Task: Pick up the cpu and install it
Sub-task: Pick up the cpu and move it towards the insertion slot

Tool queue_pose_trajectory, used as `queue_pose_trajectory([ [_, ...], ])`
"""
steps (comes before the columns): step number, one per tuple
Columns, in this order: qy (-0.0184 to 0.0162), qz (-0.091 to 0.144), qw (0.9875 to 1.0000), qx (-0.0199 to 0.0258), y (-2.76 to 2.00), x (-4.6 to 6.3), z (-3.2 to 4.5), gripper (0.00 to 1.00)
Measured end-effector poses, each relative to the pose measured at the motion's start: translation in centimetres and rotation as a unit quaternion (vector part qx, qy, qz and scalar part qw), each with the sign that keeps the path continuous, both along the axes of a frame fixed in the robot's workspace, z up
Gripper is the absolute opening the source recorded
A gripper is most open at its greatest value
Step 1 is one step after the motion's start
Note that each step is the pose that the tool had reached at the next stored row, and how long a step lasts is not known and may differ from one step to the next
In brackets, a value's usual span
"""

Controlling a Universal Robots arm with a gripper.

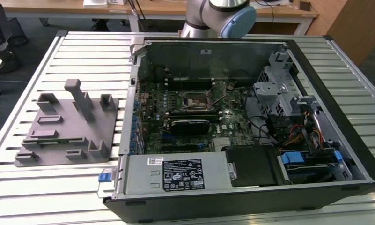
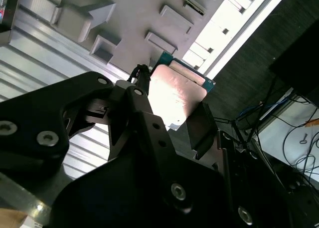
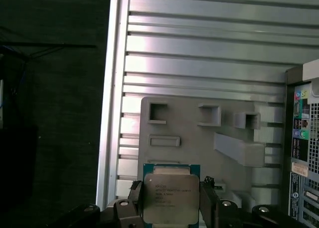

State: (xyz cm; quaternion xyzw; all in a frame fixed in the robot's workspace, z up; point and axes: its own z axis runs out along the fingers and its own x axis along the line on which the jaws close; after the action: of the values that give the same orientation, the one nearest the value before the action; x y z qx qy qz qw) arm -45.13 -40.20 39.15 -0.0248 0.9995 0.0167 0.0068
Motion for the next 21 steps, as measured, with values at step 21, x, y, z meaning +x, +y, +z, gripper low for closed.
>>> queue_pose_trajectory([
  [21,0.0001,0.000,1.0000,0.0000,0.00,2.7,-0.04,0.54],
])
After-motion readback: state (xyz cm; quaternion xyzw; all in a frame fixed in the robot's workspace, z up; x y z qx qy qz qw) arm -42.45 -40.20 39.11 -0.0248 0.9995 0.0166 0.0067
